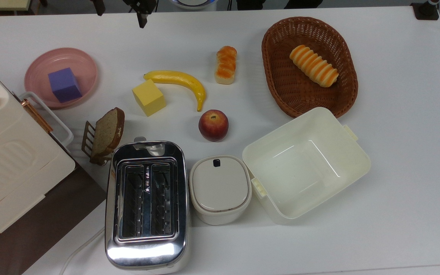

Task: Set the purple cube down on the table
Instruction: 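Move the open gripper over the purple cube on the pink plate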

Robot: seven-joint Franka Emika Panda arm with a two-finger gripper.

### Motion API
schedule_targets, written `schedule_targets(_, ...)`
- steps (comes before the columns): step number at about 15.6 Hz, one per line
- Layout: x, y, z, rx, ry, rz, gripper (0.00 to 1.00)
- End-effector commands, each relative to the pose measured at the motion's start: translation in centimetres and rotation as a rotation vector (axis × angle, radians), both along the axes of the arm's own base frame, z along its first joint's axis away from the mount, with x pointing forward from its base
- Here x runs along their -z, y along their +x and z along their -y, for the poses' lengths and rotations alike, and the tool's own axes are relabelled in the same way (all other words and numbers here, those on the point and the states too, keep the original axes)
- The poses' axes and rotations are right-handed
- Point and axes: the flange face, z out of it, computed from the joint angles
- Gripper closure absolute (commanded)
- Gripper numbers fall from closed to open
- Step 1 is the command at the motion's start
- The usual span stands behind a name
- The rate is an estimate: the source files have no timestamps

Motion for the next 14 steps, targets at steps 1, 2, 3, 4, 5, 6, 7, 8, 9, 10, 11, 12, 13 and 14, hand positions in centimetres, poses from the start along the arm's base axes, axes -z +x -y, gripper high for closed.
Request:
schedule_targets(1, -2.4, -0.9, 2.6, -0.070, 0.006, 0.015, 0.00)
schedule_targets(2, -2.6, -1.0, 2.8, -0.058, 0.008, 0.021, 0.00)
schedule_targets(3, -2.8, -1.2, 2.8, -0.056, 0.010, 0.021, 0.00)
schedule_targets(4, -2.9, -1.3, 2.8, -0.056, 0.009, 0.020, 0.00)
schedule_targets(5, -2.9, -1.5, 2.8, -0.055, 0.011, 0.015, 0.00)
schedule_targets(6, -3.0, -1.8, 2.7, -0.053, 0.015, 0.002, 0.00)
schedule_targets(7, -2.9, -1.9, 2.6, -0.055, 0.018, -0.005, 0.00)
schedule_targets(8, -2.9, -1.9, 2.6, -0.053, 0.016, -0.004, 0.00)
schedule_targets(9, -2.9, -1.9, 2.7, -0.052, 0.016, -0.003, 0.00)
schedule_targets(10, -2.9, -2.0, 3.3, -0.041, 0.016, -0.001, 0.00)
schedule_targets(11, -2.8, -2.3, 4.0, -0.027, 0.017, -0.007, 0.00)
schedule_targets(12, -2.3, -2.5, 5.0, -0.001, 0.021, -0.017, 0.00)
schedule_targets(13, -1.6, -3.2, 7.0, 0.054, 0.025, -0.028, 0.00)
schedule_targets(14, -1.2, -4.1, 9.1, 0.109, 0.030, -0.039, 0.00)
